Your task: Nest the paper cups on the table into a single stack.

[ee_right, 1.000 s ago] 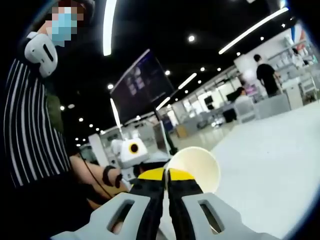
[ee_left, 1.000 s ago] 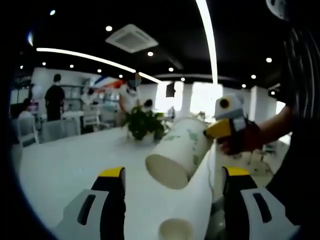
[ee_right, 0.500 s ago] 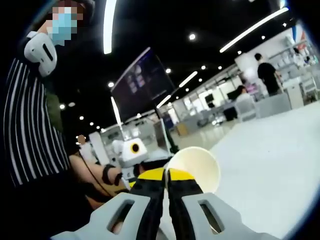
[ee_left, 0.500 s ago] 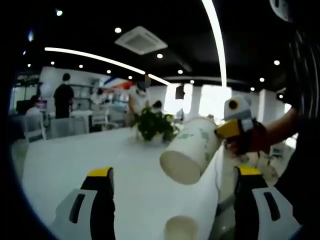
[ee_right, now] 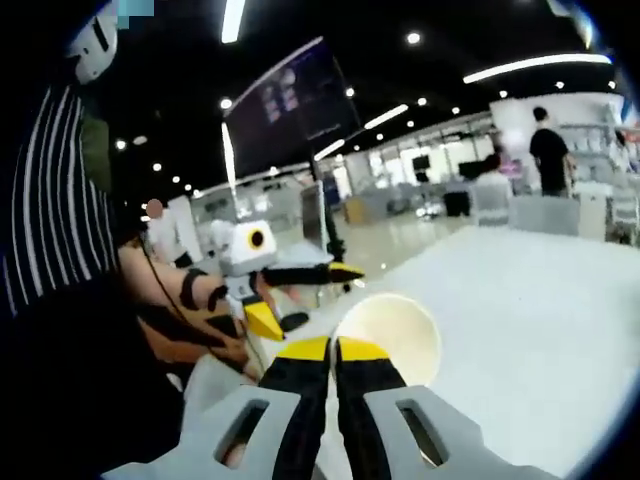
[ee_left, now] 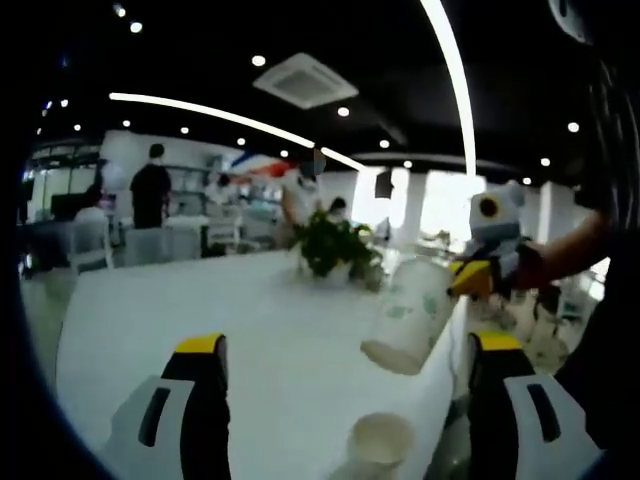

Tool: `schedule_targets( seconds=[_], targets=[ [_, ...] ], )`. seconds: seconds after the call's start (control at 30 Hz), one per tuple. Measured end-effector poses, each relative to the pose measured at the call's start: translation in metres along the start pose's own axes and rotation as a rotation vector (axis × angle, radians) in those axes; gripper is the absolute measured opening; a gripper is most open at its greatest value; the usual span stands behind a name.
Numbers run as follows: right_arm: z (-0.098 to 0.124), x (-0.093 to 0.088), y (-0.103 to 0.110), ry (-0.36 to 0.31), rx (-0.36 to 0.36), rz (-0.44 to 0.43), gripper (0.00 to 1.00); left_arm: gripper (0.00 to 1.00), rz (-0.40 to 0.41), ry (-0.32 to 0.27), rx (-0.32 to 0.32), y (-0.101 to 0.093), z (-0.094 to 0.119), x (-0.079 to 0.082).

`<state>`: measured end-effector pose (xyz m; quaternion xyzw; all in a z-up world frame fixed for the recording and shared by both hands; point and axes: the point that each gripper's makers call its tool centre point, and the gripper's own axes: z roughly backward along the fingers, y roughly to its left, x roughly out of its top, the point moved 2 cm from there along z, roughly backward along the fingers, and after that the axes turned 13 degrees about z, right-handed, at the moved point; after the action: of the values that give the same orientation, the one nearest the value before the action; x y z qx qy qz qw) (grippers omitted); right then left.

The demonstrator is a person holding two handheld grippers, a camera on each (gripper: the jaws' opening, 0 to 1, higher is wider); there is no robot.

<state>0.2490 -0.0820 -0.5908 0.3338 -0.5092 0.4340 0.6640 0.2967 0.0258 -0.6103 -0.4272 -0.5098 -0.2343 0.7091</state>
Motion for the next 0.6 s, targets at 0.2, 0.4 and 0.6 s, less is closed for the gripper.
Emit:
schedule_targets(
  seconds=[0.2, 0.4, 0.6],
  targets=[
    [-0.007, -0.006, 0.004, 0.087, 0.025, 0.086, 0.00, 0.98, 0.012, 0.001, 0.029, 0.009, 0.011, -0.005],
    [-0.009, -0.013, 0.003, 0.154, 0.042, 0.130, 0.00, 0.98, 0.010, 0.001, 0.060, 0.016, 0.019, -0.010],
    [-0.016, -0.022, 0.006, 0.276, 0.096, 0.244, 0.00, 0.98, 0.009, -0.006, 0.078, 0.022, 0.024, -0.012]
  ],
)
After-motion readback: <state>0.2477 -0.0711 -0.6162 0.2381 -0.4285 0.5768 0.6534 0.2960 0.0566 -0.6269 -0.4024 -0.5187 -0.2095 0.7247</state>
